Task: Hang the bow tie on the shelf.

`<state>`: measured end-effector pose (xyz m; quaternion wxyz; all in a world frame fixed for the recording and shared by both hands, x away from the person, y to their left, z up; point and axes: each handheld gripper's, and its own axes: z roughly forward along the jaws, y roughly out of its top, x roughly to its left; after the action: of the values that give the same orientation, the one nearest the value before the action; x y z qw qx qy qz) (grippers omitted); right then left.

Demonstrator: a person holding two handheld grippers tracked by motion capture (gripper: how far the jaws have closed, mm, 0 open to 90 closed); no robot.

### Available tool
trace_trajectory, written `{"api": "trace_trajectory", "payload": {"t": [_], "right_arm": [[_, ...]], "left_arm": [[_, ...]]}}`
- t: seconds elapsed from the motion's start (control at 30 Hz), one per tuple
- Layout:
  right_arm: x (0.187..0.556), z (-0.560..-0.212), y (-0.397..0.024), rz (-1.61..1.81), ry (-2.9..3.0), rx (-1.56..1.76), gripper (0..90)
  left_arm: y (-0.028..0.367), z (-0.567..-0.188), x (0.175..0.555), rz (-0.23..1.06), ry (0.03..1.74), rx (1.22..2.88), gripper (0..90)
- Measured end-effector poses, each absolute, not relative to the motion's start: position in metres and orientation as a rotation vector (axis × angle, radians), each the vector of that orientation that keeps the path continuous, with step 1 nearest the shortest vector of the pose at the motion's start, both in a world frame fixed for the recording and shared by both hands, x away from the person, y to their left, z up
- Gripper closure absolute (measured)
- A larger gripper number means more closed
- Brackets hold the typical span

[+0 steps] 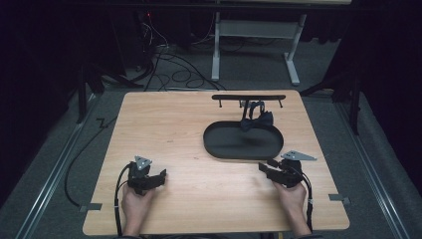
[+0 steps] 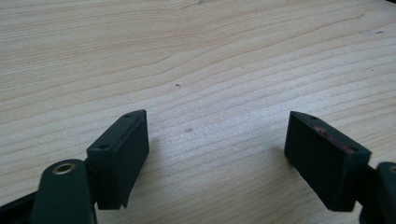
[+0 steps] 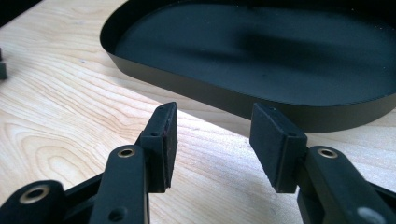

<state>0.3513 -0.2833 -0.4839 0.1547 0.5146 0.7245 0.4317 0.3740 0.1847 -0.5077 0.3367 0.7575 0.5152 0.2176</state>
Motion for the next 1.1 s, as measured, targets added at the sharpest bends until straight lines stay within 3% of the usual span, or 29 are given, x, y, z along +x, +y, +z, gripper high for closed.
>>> {"api": "trace_trajectory", "payload": {"t": [1.1], "right_arm": [[0.356, -0.496, -0.257, 1.09, 2.13, 1.417, 51.4]], "left_arm": [[0.185, -0.508, 0.374, 0.566, 1.343, 1.975, 22.0]]}}
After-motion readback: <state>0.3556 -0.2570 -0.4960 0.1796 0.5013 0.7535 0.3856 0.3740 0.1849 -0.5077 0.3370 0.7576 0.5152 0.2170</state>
